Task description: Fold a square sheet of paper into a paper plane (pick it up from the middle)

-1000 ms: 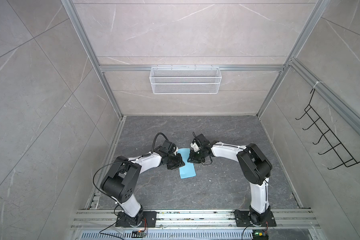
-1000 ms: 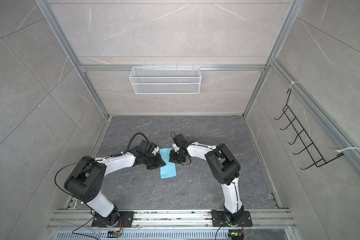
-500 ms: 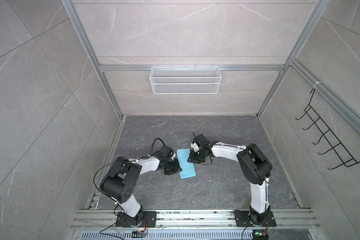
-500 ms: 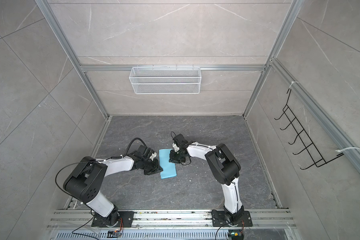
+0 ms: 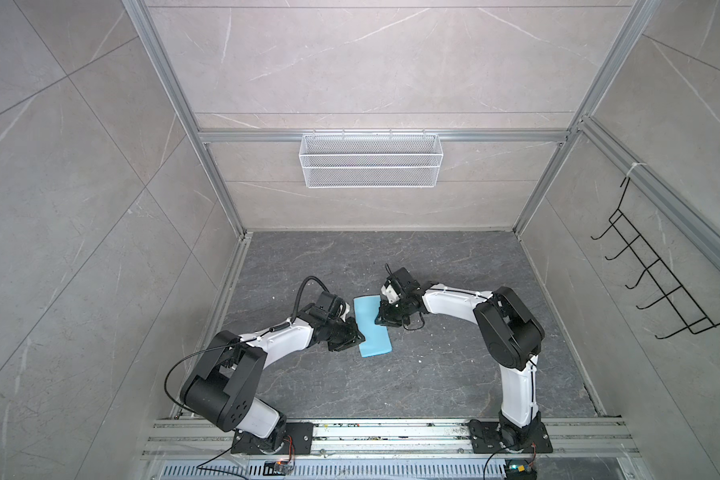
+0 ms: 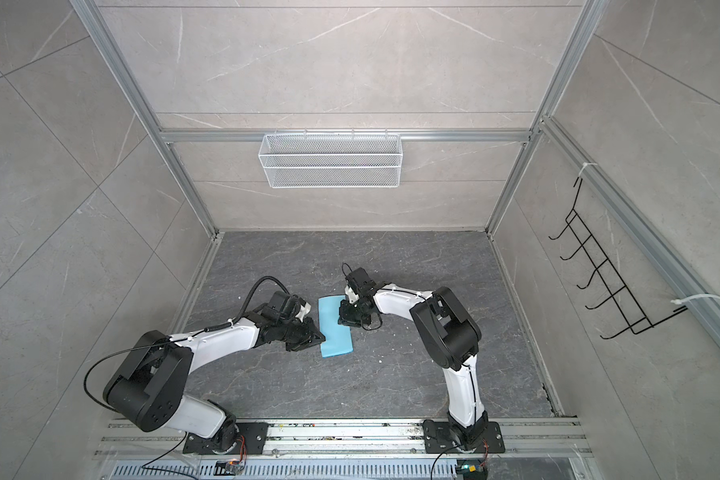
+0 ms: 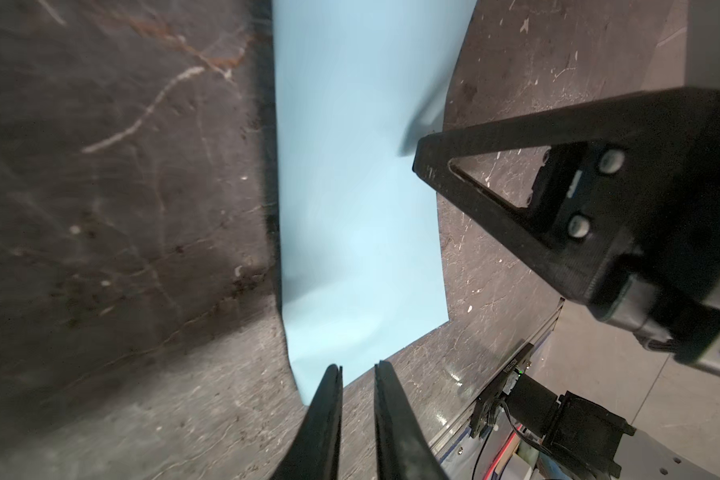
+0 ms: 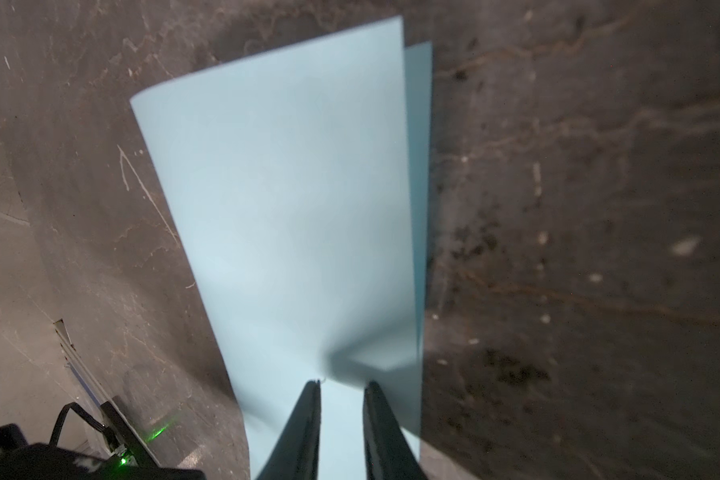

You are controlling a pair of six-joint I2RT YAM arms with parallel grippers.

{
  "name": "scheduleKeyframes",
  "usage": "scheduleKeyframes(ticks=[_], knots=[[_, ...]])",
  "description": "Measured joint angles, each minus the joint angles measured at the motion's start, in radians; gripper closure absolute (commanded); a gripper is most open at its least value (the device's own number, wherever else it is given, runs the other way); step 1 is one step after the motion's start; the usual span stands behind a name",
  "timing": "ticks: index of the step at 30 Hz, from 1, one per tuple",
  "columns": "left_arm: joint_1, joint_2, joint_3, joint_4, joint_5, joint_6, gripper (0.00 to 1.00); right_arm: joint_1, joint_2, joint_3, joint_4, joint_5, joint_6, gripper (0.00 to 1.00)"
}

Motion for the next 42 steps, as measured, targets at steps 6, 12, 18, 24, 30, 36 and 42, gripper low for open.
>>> scheduleKeyframes(ticks=[6, 12, 18, 24, 30, 36, 42], knots=[[-0.021, 0.034, -0.032, 0.013, -0.001, -0.019, 0.8, 0.0, 0.0, 0.0, 0.0, 0.0, 0.0, 0.76], [-0.021, 0.037, -0.057, 0.015, 0.0, -0.02, 0.81, 0.0, 0.0, 0.0, 0.0, 0.0, 0.0, 0.76], [-0.021, 0.036, -0.057, 0.012, 0.0, -0.019, 0.81, 0.001, 0.0, 0.0, 0.0, 0.002, 0.0, 0.76], [-0.021, -0.011, -0.028, -0.024, -0.005, -0.015, 0.82, 0.001, 0.0, 0.0, 0.0, 0.002, 0.0, 0.76], [-0.023, 0.017, -0.005, 0.014, 0.0, -0.019, 0.82, 0.001, 0.0, 0.0, 0.0, 0.002, 0.0, 0.76], [-0.023, 0.067, -0.005, 0.009, 0.0, -0.019, 0.82, 0.001, 0.0, 0.0, 0.0, 0.002, 0.0, 0.76], [-0.023, 0.085, -0.005, -0.013, 0.007, -0.003, 0.81, 0.001, 0.002, 0.006, -0.006, 0.003, -0.001, 0.76]])
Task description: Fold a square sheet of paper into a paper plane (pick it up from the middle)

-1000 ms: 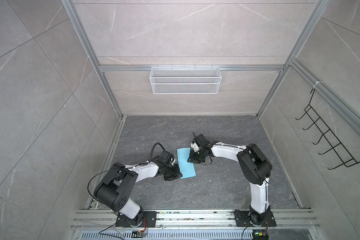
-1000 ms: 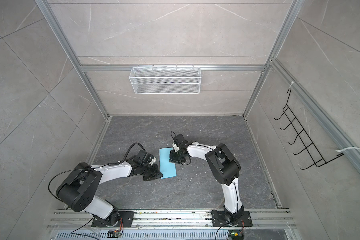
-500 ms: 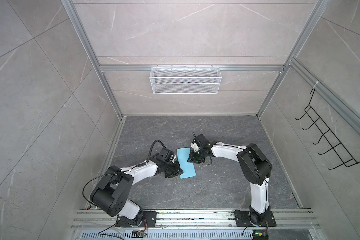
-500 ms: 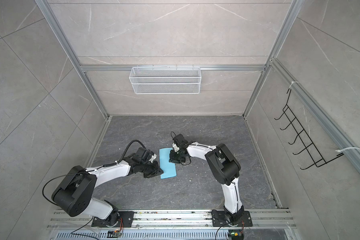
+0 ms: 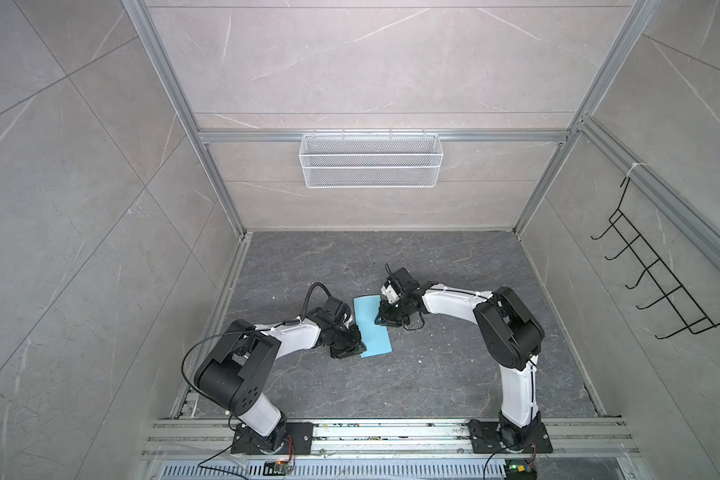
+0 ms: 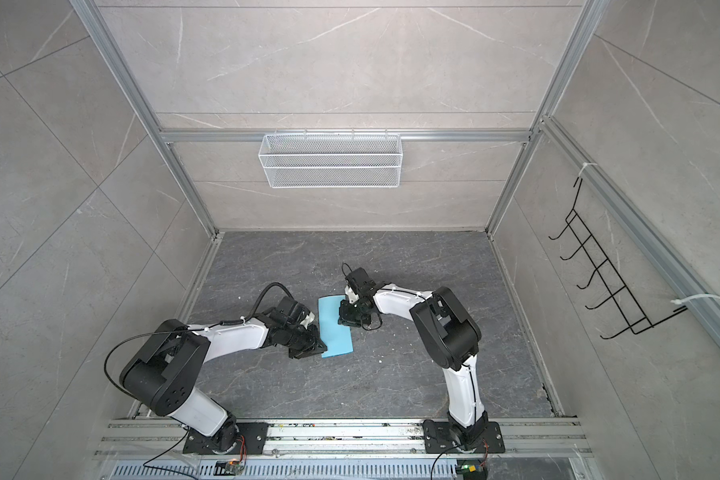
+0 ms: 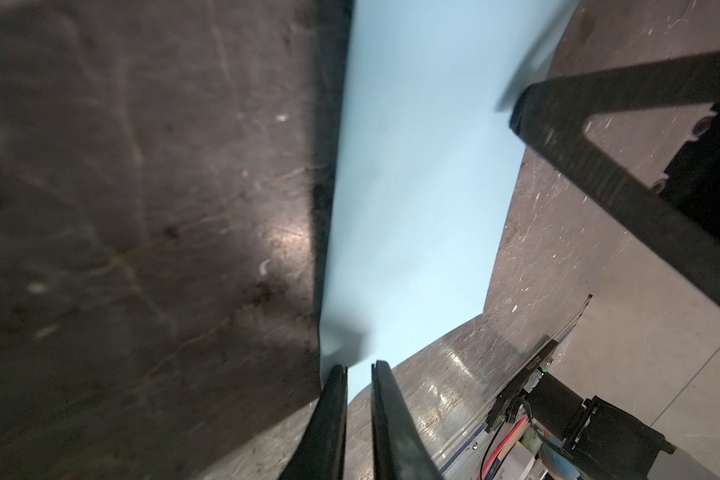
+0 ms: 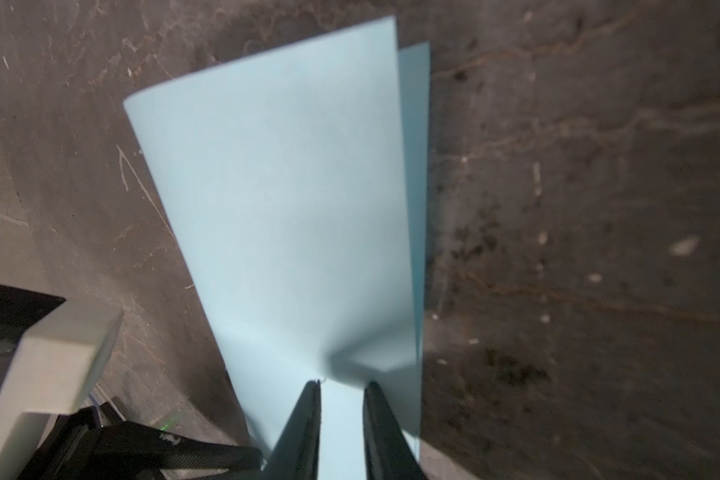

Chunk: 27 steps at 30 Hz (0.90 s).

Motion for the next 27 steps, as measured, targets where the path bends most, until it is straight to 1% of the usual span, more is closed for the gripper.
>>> scheduleKeyframes(ticks=[4, 6, 8, 11, 14, 17, 22, 25, 27], knots=[[0.01, -0.002, 0.005, -0.023, 0.013, 0.026, 0.78, 0.005, 0.008, 0.026, -0.032, 0.011, -0.035, 0.76], [0.027, -0.015, 0.01, -0.045, 0.02, 0.033, 0.75, 0.008, 0.017, 0.053, -0.064, 0.021, -0.082, 0.76], [0.066, -0.038, 0.021, -0.06, 0.027, 0.04, 0.71, 0.01, 0.026, 0.079, -0.09, 0.042, -0.147, 0.76], [0.146, -0.065, 0.071, -0.064, 0.039, 0.047, 0.71, 0.008, 0.042, 0.124, -0.132, 0.08, -0.266, 0.76], [0.209, -0.062, 0.141, -0.047, 0.046, 0.05, 0.7, 0.002, 0.071, 0.186, -0.18, 0.111, -0.389, 0.75], [0.236, -0.026, 0.202, -0.016, 0.063, 0.055, 0.71, -0.006, 0.098, 0.24, -0.215, 0.123, -0.505, 0.76], [0.232, 0.113, 0.3, 0.027, 0.105, 0.068, 0.77, -0.011, 0.143, 0.317, -0.259, 0.093, -0.668, 0.76], [0.229, 0.169, 0.325, 0.035, 0.124, 0.075, 0.79, -0.011, 0.166, 0.352, -0.288, 0.068, -0.719, 0.76], [0.229, 0.189, 0.327, 0.034, 0.133, 0.082, 0.8, -0.013, 0.168, 0.36, -0.296, 0.048, -0.73, 0.76]])
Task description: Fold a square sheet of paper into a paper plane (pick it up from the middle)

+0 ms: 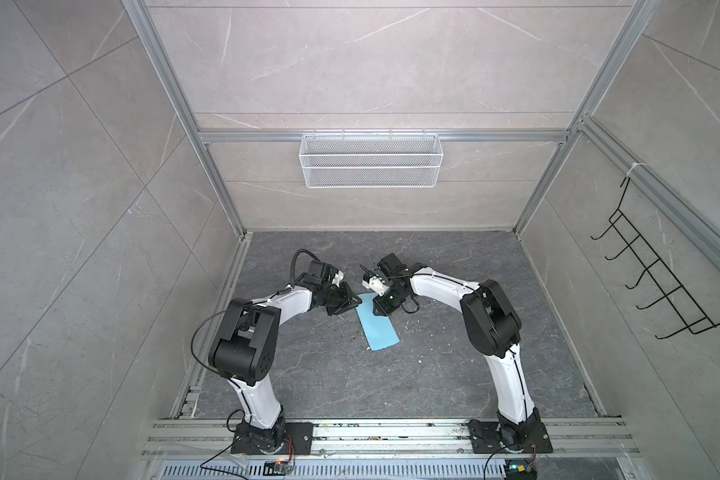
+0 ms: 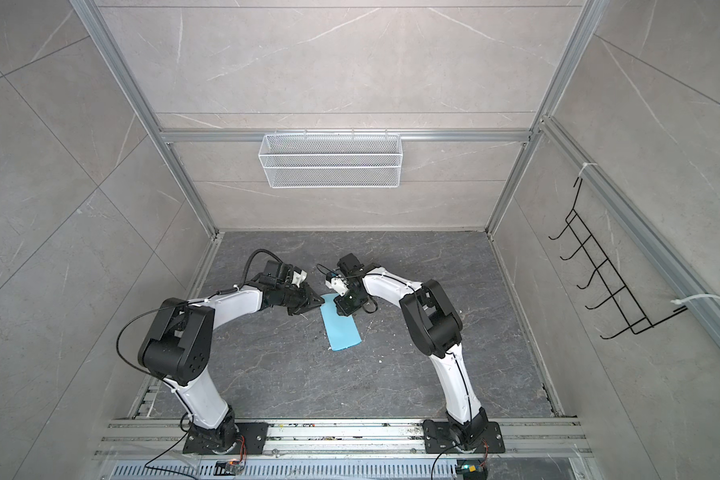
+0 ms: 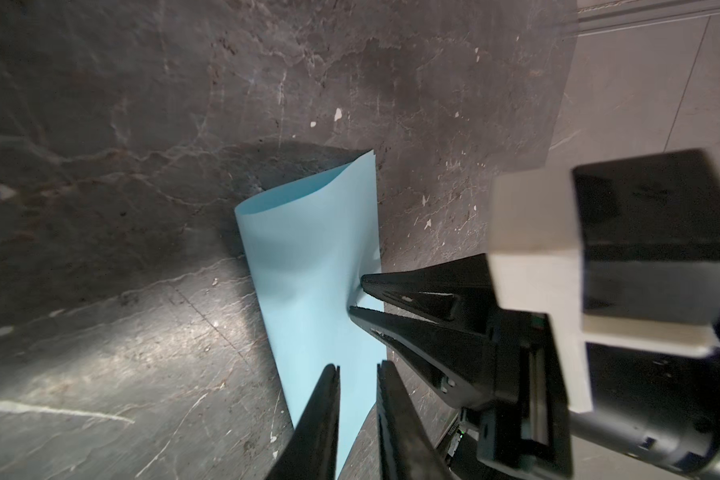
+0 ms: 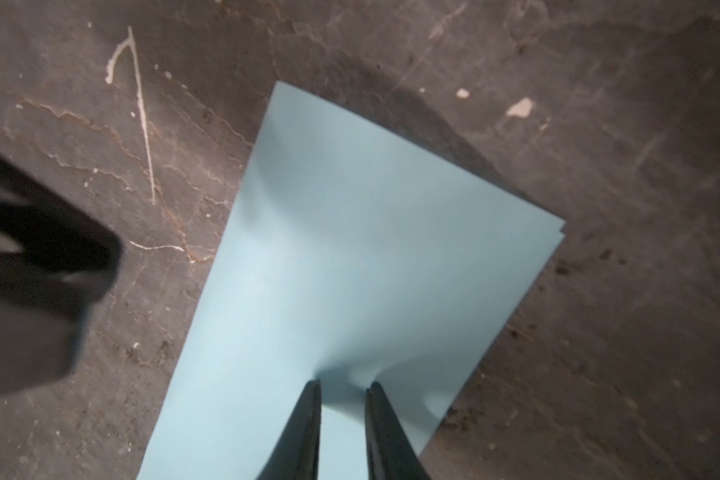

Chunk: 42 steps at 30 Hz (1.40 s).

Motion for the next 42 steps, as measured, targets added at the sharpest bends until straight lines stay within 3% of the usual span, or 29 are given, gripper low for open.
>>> scheduleKeyframes(ticks=[8, 15, 21, 26, 32, 42], knots=[[-0.009, 0.086, 0.041, 0.0, 0.047, 0.029, 0.82, -0.006, -0.019, -0.016, 0.028, -0.046, 0.123, 0.73], [-0.013, 0.134, 0.06, -0.009, 0.061, 0.048, 0.84, -0.006, -0.179, -0.187, 0.143, -0.035, 0.422, 0.7], [-0.014, 0.138, 0.06, -0.024, 0.06, 0.063, 0.84, 0.017, -0.253, -0.334, 0.264, -0.047, 0.706, 0.75], [-0.014, 0.15, 0.058, -0.024, 0.058, 0.071, 0.85, 0.068, -0.246, -0.351, 0.33, -0.081, 0.85, 0.83], [-0.014, 0.167, 0.041, -0.024, 0.056, 0.089, 0.85, 0.083, -0.182, -0.324, 0.391, -0.131, 0.923, 0.91], [-0.014, 0.167, 0.04, -0.022, 0.056, 0.1, 0.85, 0.094, -0.091, -0.296, 0.403, -0.173, 0.944, 0.93]])
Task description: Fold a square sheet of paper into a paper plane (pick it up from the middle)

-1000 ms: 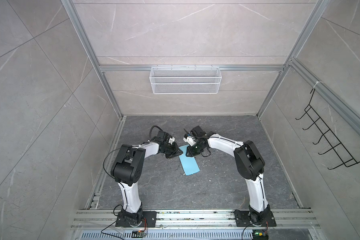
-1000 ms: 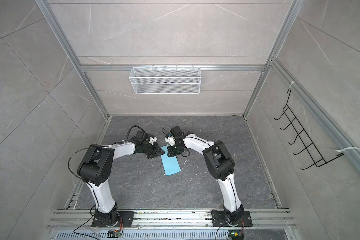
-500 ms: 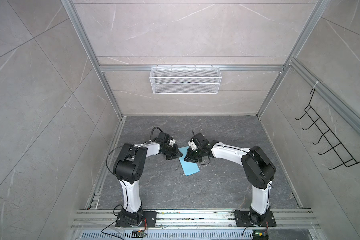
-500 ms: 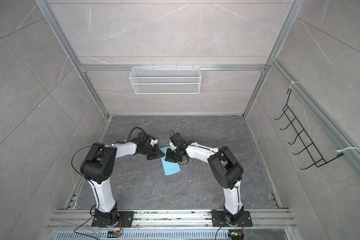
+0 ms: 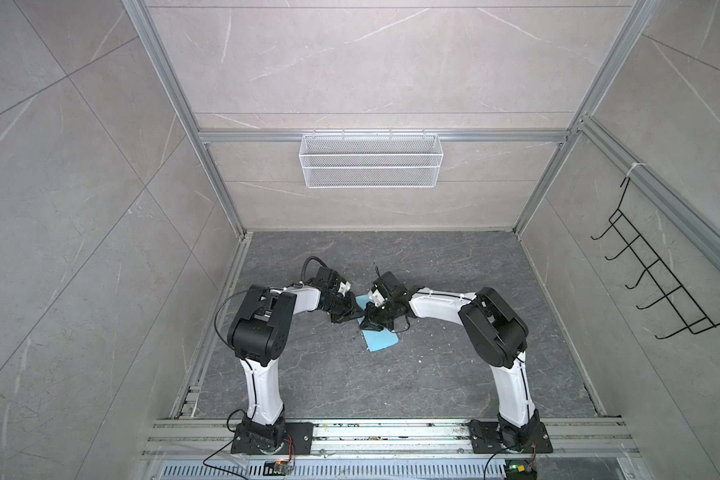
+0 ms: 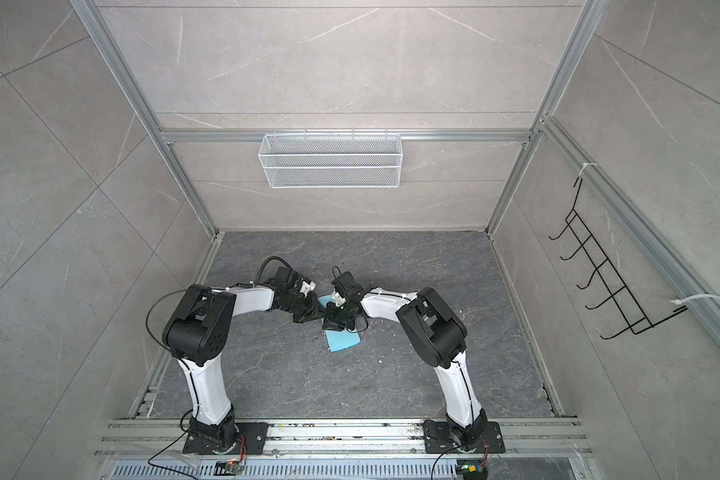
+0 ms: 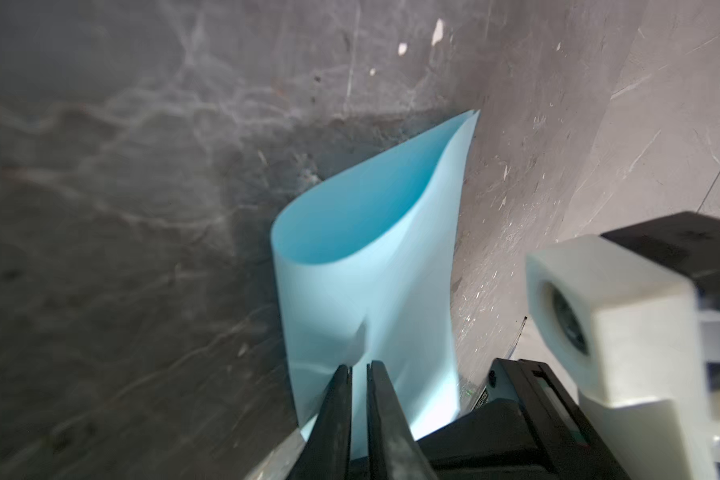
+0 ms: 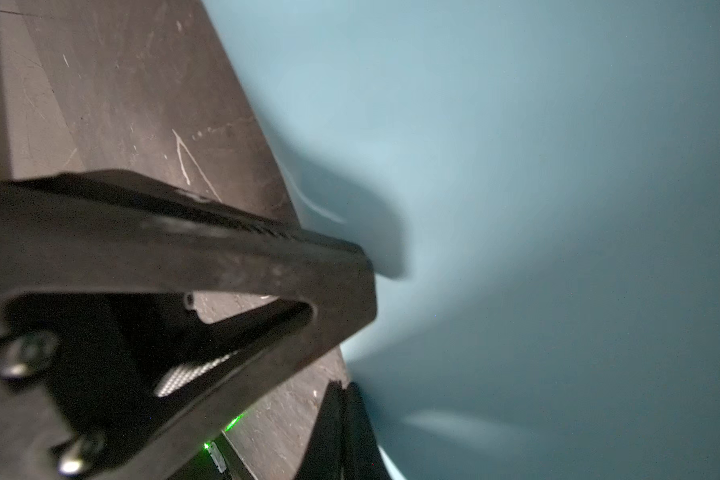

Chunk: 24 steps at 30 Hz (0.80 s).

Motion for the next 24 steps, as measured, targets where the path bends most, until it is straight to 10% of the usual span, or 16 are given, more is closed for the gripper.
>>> scheduleKeyframes(ticks=[24], knots=[[0.0, -0.053, -0.072, -0.001, -0.005, 0.008, 0.87, 0.0, 0.005, 0.0, -0.015, 0.001, -0.02, 0.95]])
